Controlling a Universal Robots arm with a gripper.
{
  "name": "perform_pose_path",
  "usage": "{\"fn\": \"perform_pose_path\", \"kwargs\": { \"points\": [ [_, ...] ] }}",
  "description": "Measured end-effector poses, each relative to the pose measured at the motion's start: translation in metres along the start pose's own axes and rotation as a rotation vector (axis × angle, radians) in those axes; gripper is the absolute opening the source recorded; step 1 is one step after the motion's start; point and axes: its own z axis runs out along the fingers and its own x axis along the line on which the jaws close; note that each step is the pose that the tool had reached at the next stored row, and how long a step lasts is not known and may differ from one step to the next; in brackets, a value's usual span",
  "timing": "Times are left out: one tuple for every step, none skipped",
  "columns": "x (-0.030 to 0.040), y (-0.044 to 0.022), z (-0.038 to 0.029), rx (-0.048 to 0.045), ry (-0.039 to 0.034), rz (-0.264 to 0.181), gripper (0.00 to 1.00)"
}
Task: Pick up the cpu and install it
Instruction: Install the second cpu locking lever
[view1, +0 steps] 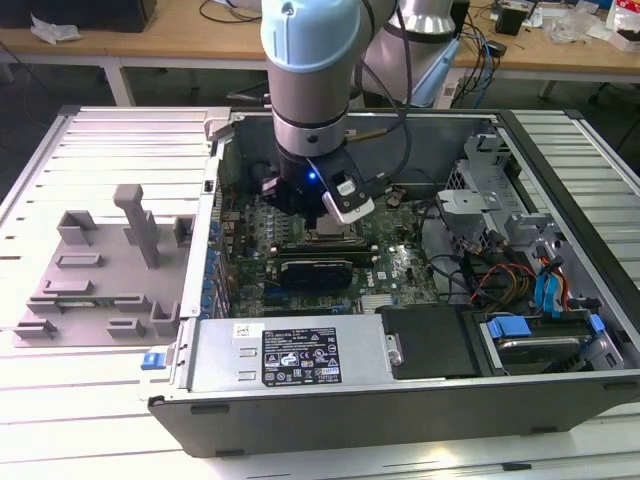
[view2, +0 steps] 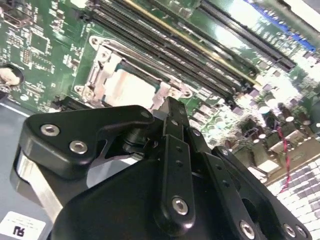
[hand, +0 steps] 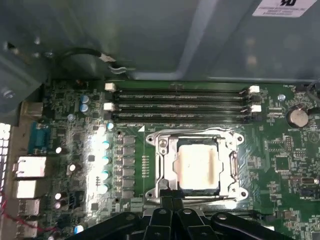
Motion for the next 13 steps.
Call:
{"fn": "perform_pose_path", "kwargs": {
  "points": [
    [-0.0007,0.0022,0.0005,0.0003,-0.0003,0.001,0.11],
    [-0.0017,0.0071,0.0015,0.0013,-0.0006,0.002,0.11],
    [-0.0021,0.0089,0.0018,0.002,-0.0005,0.002,0.11],
    [-0.0041,0.0114,0.0024,0.0046,-0.0011,0.005,0.11],
    [-0.0087,0.0122,0.0029,0.0091,-0.0027,0.013,0.11],
    [-0.013,0.0128,0.0032,0.0133,-0.004,0.02,0.11],
    [-0.0172,0.0134,0.0036,0.0176,-0.006,0.031,0.11],
    [-0.0202,0.0138,0.0039,0.0215,-0.0078,0.04,0.11],
    [-0.0228,0.0141,0.0041,0.0249,-0.0096,0.05,0.11],
    [-0.0248,0.0143,0.0042,0.0285,-0.0118,0.062,0.11],
    [-0.0261,0.0144,0.0044,0.0321,-0.0139,0.074,0.11],
    [-0.0268,0.0147,0.0044,0.0352,-0.0152,0.081,0.11],
    [-0.0273,0.015,0.0045,0.0384,-0.0161,0.085,0.11]
  ]
}}
